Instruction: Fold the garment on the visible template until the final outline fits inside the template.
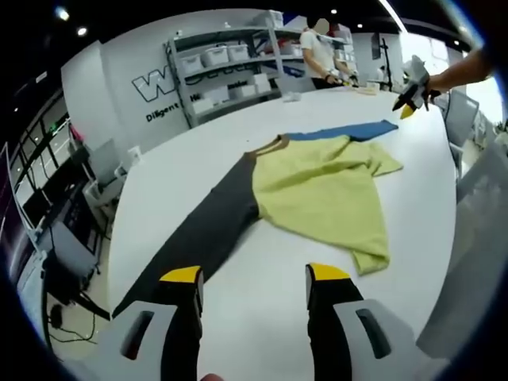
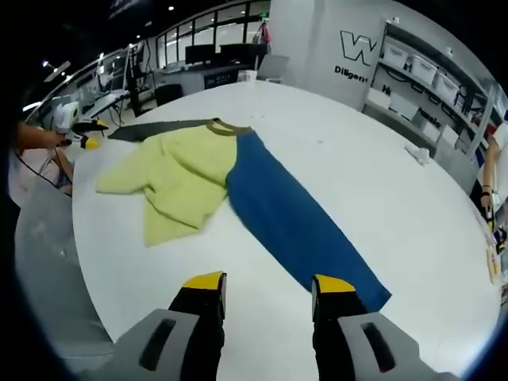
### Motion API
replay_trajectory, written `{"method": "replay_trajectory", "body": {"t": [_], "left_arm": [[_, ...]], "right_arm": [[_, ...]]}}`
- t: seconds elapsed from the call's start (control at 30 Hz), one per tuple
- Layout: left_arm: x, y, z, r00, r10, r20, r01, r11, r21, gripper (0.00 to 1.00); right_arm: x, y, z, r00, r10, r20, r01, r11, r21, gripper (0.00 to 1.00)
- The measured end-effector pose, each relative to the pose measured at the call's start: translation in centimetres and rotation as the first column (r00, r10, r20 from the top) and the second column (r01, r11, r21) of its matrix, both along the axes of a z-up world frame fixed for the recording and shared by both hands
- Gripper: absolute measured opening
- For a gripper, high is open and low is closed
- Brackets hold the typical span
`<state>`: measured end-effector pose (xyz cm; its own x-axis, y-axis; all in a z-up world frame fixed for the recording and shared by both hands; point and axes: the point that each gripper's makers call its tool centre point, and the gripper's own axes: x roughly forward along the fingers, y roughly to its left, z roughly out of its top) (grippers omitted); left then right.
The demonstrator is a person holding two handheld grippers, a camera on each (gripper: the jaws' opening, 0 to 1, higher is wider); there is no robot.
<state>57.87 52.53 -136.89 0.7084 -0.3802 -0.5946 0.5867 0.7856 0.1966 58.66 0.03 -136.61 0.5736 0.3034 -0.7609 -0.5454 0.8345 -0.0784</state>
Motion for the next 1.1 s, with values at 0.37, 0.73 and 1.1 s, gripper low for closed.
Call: {"method": "replay_trajectory", "body": {"t": [0.37,0.73,1.1], "left_arm": [[-2.3,-2.3,-0.8,0.993,-0.114,-0.031,0.114,0.993,-0.001,0.56],[-4.1,-3.7,-1.5,0.983,-0.18,-0.043,0.18,0.984,0.0,0.59],[-5.4,-5.3,-2.8,0.976,-0.189,-0.112,0.186,0.982,-0.037,0.75]], "right_arm": [[-1.7,3.7,-0.4,0.997,0.072,0.003,-0.072,0.997,0.001,0.39],[-3.3,6.7,-1.0,0.991,0.132,-0.008,-0.132,0.991,0.009,0.39],[-4.8,10.9,-2.2,0.984,0.175,-0.021,-0.174,0.984,0.049,0.39]]}}
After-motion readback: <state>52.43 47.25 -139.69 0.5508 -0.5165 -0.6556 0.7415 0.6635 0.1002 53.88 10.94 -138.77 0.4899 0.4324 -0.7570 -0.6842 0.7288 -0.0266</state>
